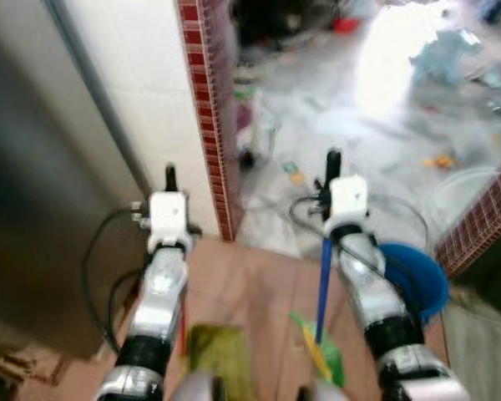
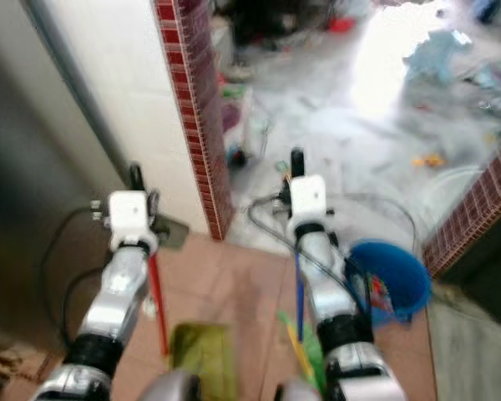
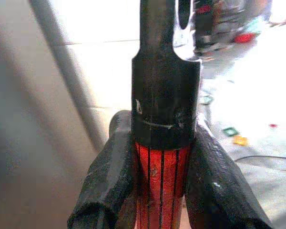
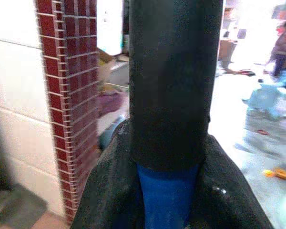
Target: Sweep floor
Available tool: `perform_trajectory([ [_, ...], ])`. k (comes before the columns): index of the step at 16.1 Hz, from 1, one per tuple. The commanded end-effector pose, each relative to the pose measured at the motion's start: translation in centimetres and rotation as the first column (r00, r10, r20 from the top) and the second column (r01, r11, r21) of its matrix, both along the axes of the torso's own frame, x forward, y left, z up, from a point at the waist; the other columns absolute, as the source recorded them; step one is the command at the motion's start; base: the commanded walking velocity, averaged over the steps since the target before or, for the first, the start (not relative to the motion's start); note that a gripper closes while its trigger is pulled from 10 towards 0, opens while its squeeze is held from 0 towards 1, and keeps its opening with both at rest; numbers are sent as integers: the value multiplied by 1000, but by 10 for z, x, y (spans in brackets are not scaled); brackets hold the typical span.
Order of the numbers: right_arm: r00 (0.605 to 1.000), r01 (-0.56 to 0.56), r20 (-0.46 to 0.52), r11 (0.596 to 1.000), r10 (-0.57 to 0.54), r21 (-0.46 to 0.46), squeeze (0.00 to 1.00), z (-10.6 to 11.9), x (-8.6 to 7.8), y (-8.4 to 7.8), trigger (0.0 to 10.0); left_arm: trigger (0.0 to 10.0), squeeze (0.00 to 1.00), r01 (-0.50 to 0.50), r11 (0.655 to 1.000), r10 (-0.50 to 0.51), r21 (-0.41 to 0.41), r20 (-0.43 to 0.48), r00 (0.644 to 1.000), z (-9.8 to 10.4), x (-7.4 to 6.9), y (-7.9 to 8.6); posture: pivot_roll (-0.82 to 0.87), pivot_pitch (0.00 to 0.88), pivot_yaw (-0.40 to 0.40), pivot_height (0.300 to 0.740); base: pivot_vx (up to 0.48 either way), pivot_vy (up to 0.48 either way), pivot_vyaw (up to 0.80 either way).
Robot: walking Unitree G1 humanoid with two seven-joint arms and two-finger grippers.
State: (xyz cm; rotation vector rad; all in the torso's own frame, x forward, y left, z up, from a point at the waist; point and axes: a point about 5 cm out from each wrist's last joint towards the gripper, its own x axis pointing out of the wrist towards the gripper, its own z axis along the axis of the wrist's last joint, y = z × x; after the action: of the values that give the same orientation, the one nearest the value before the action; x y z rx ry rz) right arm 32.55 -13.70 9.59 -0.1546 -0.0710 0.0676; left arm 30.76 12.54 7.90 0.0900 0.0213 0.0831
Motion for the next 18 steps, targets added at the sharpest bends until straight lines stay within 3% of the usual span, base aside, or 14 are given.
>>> perform_trajectory([
  [1, 999, -26, 23, 1000, 26, 1, 0, 7, 2, 12, 10000, 10000, 0, -42, 997, 38, 57, 67, 997, 12, 4, 15, -70, 0, 41, 740, 0, 0, 0],
  [3, 1000, -21, 17, 1000, 21, -7, 0, 4, 2, 13, 10000, 10000, 0, -97, 995, 95, 39, 52, 994, 9, 7, 18, -73, 0, 40, 740, 0, 0, 0],
  [6, 1000, -15, 20, 1000, 16, -11, 0, 6, 5, 13, 10000, 10000, 0, -99, 994, 95, 49, 77, 993, 10, 14, 16, -81, 0, 36, 740, 0, 0, 0],
  [9, 1000, -7, 28, 1000, 7, -20, 0, 9, 8, 13, 10000, 10000, 0, -49, 999, 49, 3, 123, 991, 11, 19, 3, -89, 0, 30, 740, 0, 0, 0],
  [11, 1000, 23, 7, 1000, -23, -3, 0, 7, 9, 10, 10000, 10000, 0, 0, 1000, 2, -21, 79, 997, 4, 22, -14, -106, 0, 26, 740, 0, 0, 0],
  [13, 1000, 27, 6, 1000, -27, -3, 0, 8, 9, 9, 10000, 10000, 0, 14, 1000, -12, -15, 72, 997, 3, 22, -18, -112, 0, 26, 740, 0, 0, 0],
  [15, 999, 53, -3, 999, -53, 0, 0, 9, 11, 6, 10000, 10000, 0, 75, 997, -75, -6, 22, 997, -8, 17, -38, -134, 0, 34, 740, 0, 0, 0],
  [18, 997, 80, -14, 997, -80, 15, 0, 8, 11, 0, 10000, 10000, 0, 91, 995, -91, 31, -4, 996, -22, 8, -43, -152, 0, 45, 740, 0, 0, 0],
])
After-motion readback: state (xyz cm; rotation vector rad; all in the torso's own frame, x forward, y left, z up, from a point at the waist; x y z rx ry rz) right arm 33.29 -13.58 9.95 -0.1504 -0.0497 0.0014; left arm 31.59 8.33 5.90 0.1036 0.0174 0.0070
